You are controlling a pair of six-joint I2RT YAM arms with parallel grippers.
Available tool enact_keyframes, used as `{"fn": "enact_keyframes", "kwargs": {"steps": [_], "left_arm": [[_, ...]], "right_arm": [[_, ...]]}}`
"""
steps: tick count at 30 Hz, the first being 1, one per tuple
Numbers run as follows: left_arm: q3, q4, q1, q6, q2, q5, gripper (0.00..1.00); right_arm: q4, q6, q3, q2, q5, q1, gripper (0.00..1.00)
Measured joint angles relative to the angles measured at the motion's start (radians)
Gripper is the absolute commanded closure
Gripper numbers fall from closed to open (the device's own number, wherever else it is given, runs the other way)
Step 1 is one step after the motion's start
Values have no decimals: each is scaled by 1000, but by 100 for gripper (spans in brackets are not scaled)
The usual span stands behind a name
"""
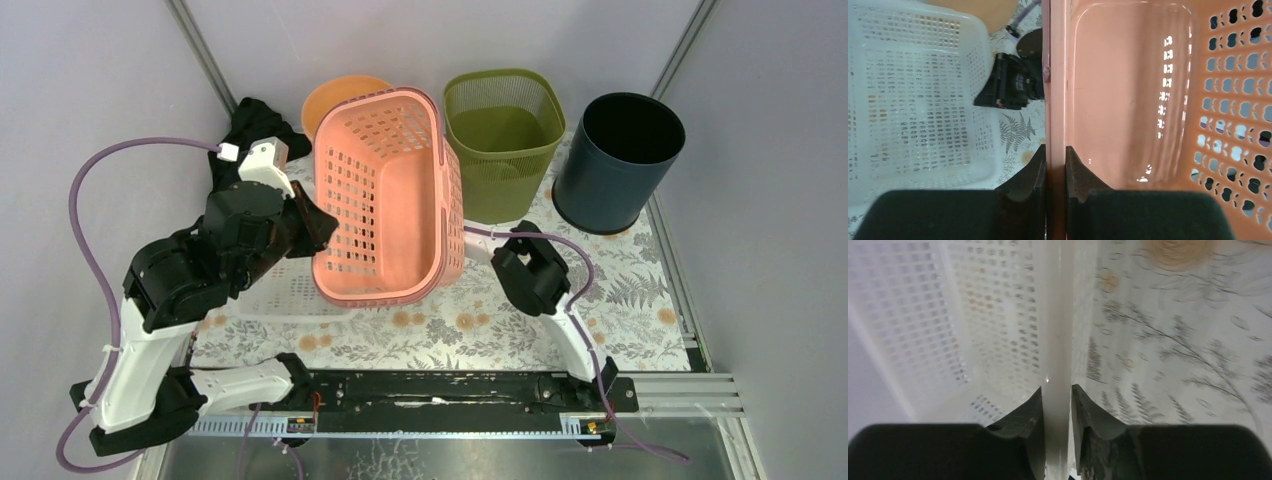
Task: Turn the large container upside down
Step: Move the container to the center of the board.
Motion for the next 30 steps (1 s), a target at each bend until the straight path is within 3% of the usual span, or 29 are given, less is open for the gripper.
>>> {"fn": "enact_keyframes", "kwargs": {"steps": [2,5,9,15,20,26,30], "left_arm": [[0,2,0,0,-1,4,100],[0,3,0,0,-4,9,100],[0,8,0,-1,-2,24,100],[13,20,0,-6,4,59,100],[8,37,0,-8,10,87,100],[-105,113,-1,-10,14,118,100],[-202,166,-1,-7,45,133,100]], "right_arm": [[-2,-6,66,46,-23,2,40],[2,-20,99,64,-62,10,17],[11,-60,56,40,-74,15,1],[-23,-124,-196,-166,-64,-5,1],[-54,-182,-431,-440,-31,-52,1],[-102,-218,-780,-816,6,-193,1],[-199,-225,-901,-992,70,-264,1]]}}
